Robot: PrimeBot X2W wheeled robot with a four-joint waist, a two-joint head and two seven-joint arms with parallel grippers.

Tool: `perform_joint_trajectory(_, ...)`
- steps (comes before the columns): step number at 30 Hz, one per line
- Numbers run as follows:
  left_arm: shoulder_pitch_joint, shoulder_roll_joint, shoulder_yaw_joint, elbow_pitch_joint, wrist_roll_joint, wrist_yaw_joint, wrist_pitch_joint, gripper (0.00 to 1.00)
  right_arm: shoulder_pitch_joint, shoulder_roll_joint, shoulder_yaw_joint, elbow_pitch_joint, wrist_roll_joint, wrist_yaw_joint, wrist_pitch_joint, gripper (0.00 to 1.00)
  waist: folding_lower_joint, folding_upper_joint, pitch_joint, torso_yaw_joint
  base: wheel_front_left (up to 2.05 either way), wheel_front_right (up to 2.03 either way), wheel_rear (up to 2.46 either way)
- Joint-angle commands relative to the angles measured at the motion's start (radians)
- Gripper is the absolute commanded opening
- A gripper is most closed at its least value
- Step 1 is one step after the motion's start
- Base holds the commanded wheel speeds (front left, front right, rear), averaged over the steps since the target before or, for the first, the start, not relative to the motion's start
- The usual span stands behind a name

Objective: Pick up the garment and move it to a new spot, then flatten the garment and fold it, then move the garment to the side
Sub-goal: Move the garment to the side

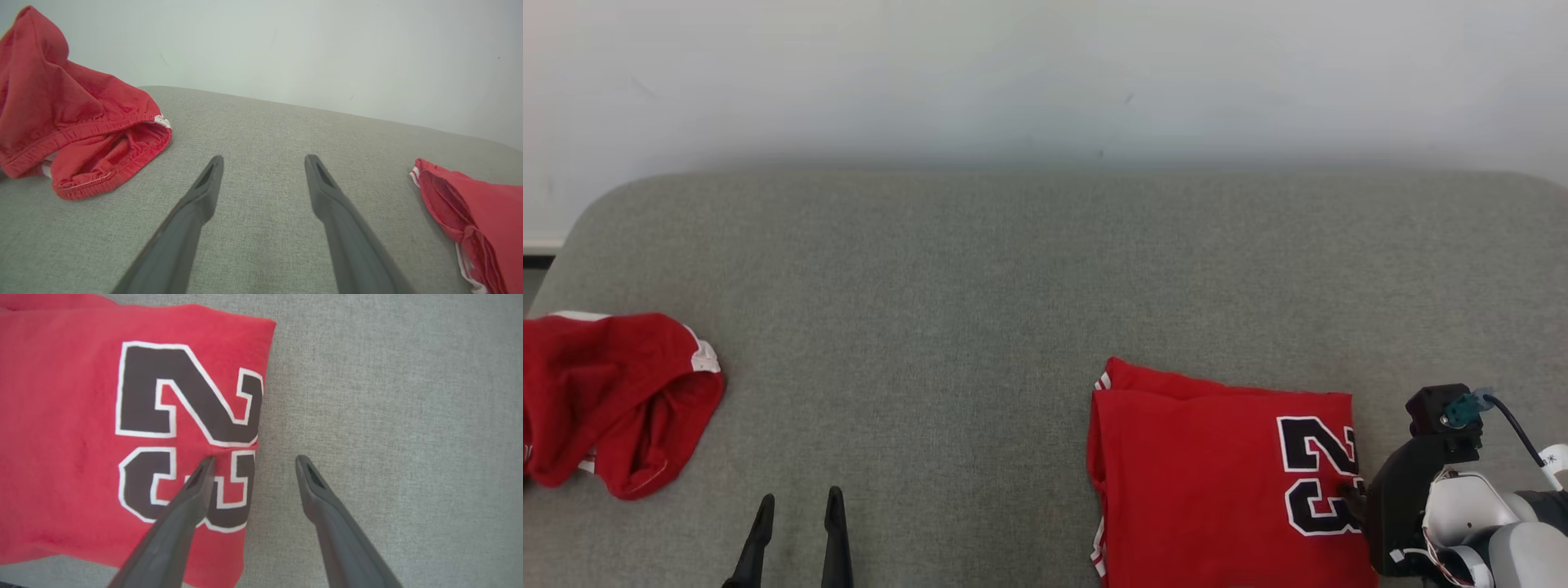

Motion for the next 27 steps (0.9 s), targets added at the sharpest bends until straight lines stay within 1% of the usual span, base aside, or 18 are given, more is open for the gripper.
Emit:
perform_joint_trajectory(1, -0.017, -0.001, 0.000, -0.003, 0.008, -0.004, -0.003, 1.00, -0.013, -0.006, 0.003, 0.018, 0.009, 0.000, -0.014, 1.00, -0.0002, -0.0001, 0.039, 0.017, 0.00, 0.00, 0.00)
perform_joint_trajectory(3, -0.027, -0.001, -0.002, -0.003, 0.011, -0.007, -0.003, 1.00, -0.030, -0.012, 0.010, 0.050, 0.008, 0.000, -0.019, 1.00, -0.0002, -0.0001, 0.054, 0.022, 0.00, 0.00, 0.00)
perform_joint_trajectory(9, -0.050, -0.001, -0.004, 0.003, 0.016, -0.012, -0.003, 1.00, -0.049, 0.002, 0.054, 0.143, 0.032, 0.000, 0.011, 1.00, -0.0002, -0.0001, 0.082, 0.032, 0.00, 0.00, 0.00)
perform_joint_trajectory(10, -0.051, -0.001, -0.004, 0.004, 0.017, -0.013, -0.003, 1.00, -0.051, 0.001, 0.068, 0.155, 0.036, 0.000, 0.016, 0.91, -0.0002, -0.0001, 0.084, 0.033, 0.00, 0.00, 0.00)
perform_joint_trajectory(11, -0.053, -0.001, -0.005, 0.004, 0.017, -0.012, -0.003, 1.00, -0.055, -0.002, 0.091, 0.162, 0.043, 0.002, 0.015, 0.31, -0.0002, -0.0001, 0.086, 0.034, 0.00, 0.00, 0.00)
perform_joint_trajectory(12, -0.055, -0.001, -0.005, 0.002, 0.016, -0.011, -0.003, 1.00, -0.060, -0.007, 0.105, 0.165, 0.044, 0.002, 0.006, 0.00, -0.0002, -0.0001, 0.088, 0.033, 0.00, 0.00, 0.00)
perform_joint_trajectory(15, -0.060, -0.001, -0.005, -0.013, 0.018, -0.009, -0.003, 1.00, -0.093, -0.038, 0.145, 0.175, 0.042, 0.001, -0.025, 0.00, -0.0002, -0.0001, 0.100, 0.022, 0.00, 0.00, 0.00)
perform_joint_trajectory(18, -0.063, -0.001, -0.006, -0.032, 0.023, -0.011, -0.003, 1.00, -0.159, -0.072, 0.190, 0.182, 0.023, -0.001, -0.051, 0.00, -0.0002, -0.0001, 0.118, -0.008, 0.00, 0.00, 0.00)
perform_joint_trajectory(22, -0.088, -0.001, -0.010, -0.070, 0.044, -0.018, -0.003, 1.00, -0.271, -0.117, 0.255, 0.192, 0.014, -0.001, -0.083, 0.00, -0.0002, -0.0001, 0.167, -0.068, 0.00, 0.00, 0.00)
perform_joint_trajectory(25, -0.116, -0.001, -0.018, -0.094, 0.057, -0.027, -0.003, 1.00, -0.355, -0.167, 0.283, 0.229, 0.009, -0.001, -0.102, 0.00, -0.0002, -0.0001, 0.209, -0.120, 0.00, 0.00, 0.00)
perform_joint_trajectory(27, -0.138, 0.000, -0.016, -0.115, 0.070, -0.035, -0.003, 1.00, -0.418, -0.185, 0.299, 0.254, 0.009, -0.001, -0.119, 0.00, -0.0002, -0.0001, 0.245, -0.161, 0.00, 0.00, 0.00)
